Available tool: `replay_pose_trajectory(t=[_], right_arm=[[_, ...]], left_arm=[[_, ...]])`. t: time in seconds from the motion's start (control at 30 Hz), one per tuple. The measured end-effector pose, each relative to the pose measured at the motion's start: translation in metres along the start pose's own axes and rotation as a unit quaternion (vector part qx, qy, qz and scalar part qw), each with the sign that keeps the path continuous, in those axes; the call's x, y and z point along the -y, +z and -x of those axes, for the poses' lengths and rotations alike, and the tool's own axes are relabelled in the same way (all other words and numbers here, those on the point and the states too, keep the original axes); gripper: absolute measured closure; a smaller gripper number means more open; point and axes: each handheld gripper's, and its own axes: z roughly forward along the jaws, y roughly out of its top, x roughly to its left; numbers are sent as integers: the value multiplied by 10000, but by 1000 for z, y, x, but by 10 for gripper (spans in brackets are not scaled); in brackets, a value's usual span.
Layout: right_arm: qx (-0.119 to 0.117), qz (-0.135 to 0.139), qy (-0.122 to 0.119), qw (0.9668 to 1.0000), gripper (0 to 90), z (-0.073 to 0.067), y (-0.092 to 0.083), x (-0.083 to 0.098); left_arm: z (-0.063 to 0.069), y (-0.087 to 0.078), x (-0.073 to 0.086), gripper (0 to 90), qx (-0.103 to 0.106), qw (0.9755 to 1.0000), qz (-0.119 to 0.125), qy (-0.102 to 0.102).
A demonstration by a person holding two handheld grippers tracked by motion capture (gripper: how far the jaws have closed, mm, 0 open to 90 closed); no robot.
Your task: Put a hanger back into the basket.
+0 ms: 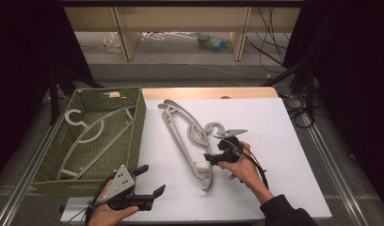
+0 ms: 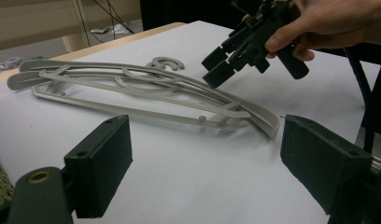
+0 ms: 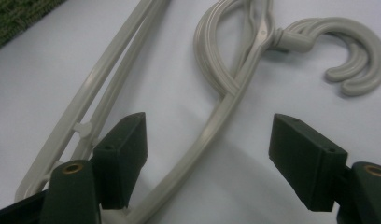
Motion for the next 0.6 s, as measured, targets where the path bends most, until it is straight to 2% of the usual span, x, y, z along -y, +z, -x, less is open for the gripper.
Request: replay_pose_trajectory(t=[0.03, 0.13, 0.17, 0.2, 0.23, 0.27, 0.3, 0.33, 0.37, 0.4, 0.43, 0.47, 0.53, 0.57, 0.6], right_arm=[[-26, -96, 152, 9998, 315, -2, 6, -3], [-49, -92, 150, 9998, 327, 1, 17, -5], [-23, -193, 209, 9996, 329, 2, 21, -7], [62, -240, 58, 9997, 350, 5, 29, -9], [62, -240, 58, 9997, 350, 5, 29, -9], [52, -238, 106, 9996, 371, 6, 32, -10], [-24, -309, 250, 9992, 408, 7, 37, -11], [-24, -309, 250, 9992, 408, 7, 37, -11], [7, -286, 70, 9996, 441, 9, 42, -11], [7, -286, 70, 9996, 441, 9, 42, -11], [30, -306, -2, 9995, 466, 8, 42, -12], [47, -311, -10, 9995, 486, 7, 43, -13], [129, -302, -86, 9994, 547, 6, 44, -13], [180, -348, -171, 9991, 611, 8, 43, -14], [180, -348, -171, 9991, 611, 8, 43, -14]], left_arm=[[0, 0, 0, 165, 6, 10000, 1, 3], [0, 0, 0, 166, 20, 10000, 7, -4], [0, 0, 0, 165, 71, 9999, 80, -20], [0, -1, 0, 165, 101, 9999, 79, -23], [0, -1, 0, 165, 101, 9999, 79, -23], [1, -1, 0, 165, 119, 9999, 89, -24], [0, -1, 0, 165, 151, 9998, 88, 82], [0, -1, 0, 166, 151, 9998, 88, 82], [0, -1, 0, 166, 161, 9998, 74, 57], [1, -1, 0, 166, 153, 9999, 67, -20], [-1, -1, 0, 166, 173, 9998, 77, 113], [1, 0, 0, 166, 167, 9998, 87, -32], [1, 0, 1, 166, 182, 9998, 86, -54], [1, 1, 1, 167, 184, 9998, 86, -63], [1, 1, 1, 167, 185, 9998, 75, -6]])
